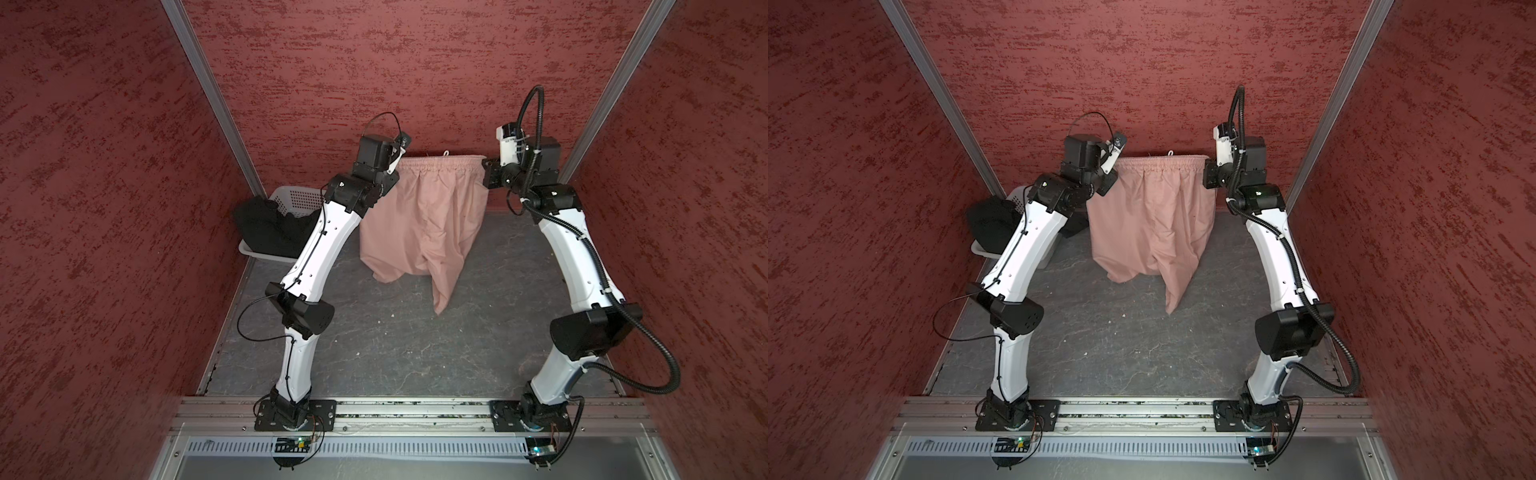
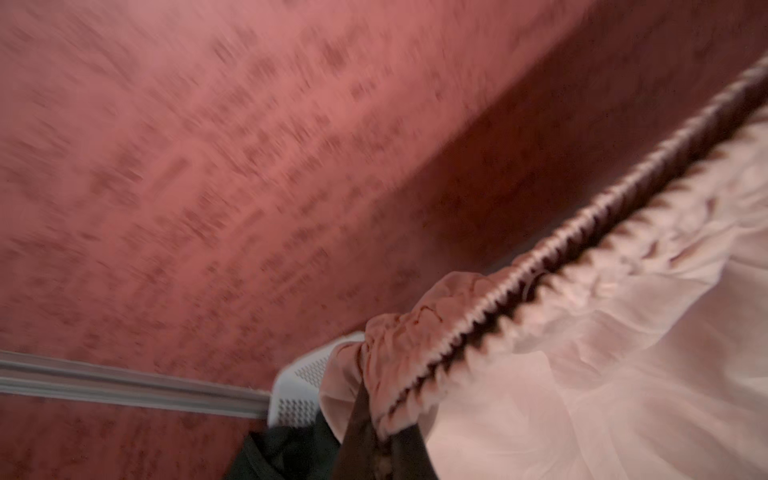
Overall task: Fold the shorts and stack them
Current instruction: 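Lift the waistband with both grippers and stretch it apart, raising the shorts, then lay the shorts flat on the table, pulling toward the robot, and release both grippers, then move both grippers over the flattened shorts toward the waistband and leg edges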
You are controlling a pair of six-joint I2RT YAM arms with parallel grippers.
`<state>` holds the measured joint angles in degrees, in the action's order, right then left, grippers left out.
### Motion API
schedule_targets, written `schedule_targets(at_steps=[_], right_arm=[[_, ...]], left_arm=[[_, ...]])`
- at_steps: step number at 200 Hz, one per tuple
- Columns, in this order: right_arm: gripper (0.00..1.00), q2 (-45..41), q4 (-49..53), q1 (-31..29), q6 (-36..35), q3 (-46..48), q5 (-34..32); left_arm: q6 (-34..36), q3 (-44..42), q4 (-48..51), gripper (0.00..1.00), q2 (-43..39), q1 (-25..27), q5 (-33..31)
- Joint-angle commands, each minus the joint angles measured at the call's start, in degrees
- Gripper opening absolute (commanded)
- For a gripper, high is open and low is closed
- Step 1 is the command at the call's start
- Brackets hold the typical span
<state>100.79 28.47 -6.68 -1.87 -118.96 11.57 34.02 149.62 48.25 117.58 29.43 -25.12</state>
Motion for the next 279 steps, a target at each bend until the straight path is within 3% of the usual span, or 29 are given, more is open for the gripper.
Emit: schedule_targets(at_steps=[1,16,48,80,99,124,132,151,154,160,165,169,177,179,206,239,258,279], right_arm=[[0.0,-7.21,-13.43,4.07,-1.56,3.83,-0.23],[0.0,-13.23,-21.82,5.19,-1.39,16.79,1.6],[0.0,-27.13,-42.05,6.75,-2.65,45.89,1.81],[0.0,-39.22,-42.95,7.18,0.69,64.33,0.25],[0.0,-47.35,-44.82,7.12,7.34,76.45,0.02],[0.0,-58.61,-40.33,7.12,18.05,88.55,2.7],[0.09,-62.95,-38.37,6.97,20.62,91.35,3.35],[0.46,-71.62,-27.55,6.98,21.51,91.57,3.42],[0.51,-72.7,-25.46,6.97,21.55,91.01,3.35],[0.56,-74.41,-21.76,6.97,21.57,89.72,3.46],[0.58,-75.53,-19.25,6.94,21.82,88.74,3.85],[0.6,-76.35,-17.59,6.98,22.0,87.94,4.32],[0.62,-77.62,-15.09,6.94,22.57,86.59,5.33],[0.62,-77.84,-14.53,6.96,22.8,86.26,5.38],[0.63,-75.84,-10.81,6.94,22.87,83.11,5.84],[0.7,-61.86,-9.06,6.86,21.71,79.14,16.26],[0.71,-54.94,-7.2,6.38,21.25,77.09,15.84],[0.73,-45.96,-7.59,4.92,19.05,73.6,13.96]], left_arm=[[5.82,-0.57,-11.96,0.0,-6.13,-1.39,-3.8],[4.88,-9.29,-12.71,0.0,-9.4,-1.56,-5.31],[1.98,-41.58,-24.73,0.0,-23.09,-1.39,-7.48],[-11.79,-60.04,-18.17,0.0,-33.26,-0.27,-8.61],[-19.63,-71.47,-16.64,0.0,-38.27,2.31,-10.79],[-33.28,-79.89,-7.41,0.0,-40.78,5.93,-11.76],[-36.82,-81.88,-4.37,0.0,-41.17,7.69,-13.03],[-43.7,-84.83,3.53,0.0,-41.73,10.43,-13.89],[-44.79,-85.1,4.75,0.04,-41.84,10.53,-13.65],[-46.56,-85.74,6.91,0.21,-41.94,10.71,-13.2],[-47.98,-86.27,8.41,0.56,-42.04,10.86,-12.44],[-49.05,-86.6,9.57,0.74,-42.27,11.09,-11.75],[-50.71,-87.19,11.17,0.98,-42.92,11.82,-10.73],[-51.2,-87.26,11.63,1.0,-43.08,12.0,-10.62],[-54.55,-81.5,18.19,0.99,-46.24,14.28,-10.55],[-52.4,-77.67,16.86,0.99,-50.63,13.75,-3.39],[-54.38,-82.12,12.99,0.99,-53.43,9.25,0.34],[-57.34,-88.43,7.13,0.99,-55.12,3.53,9.09]])
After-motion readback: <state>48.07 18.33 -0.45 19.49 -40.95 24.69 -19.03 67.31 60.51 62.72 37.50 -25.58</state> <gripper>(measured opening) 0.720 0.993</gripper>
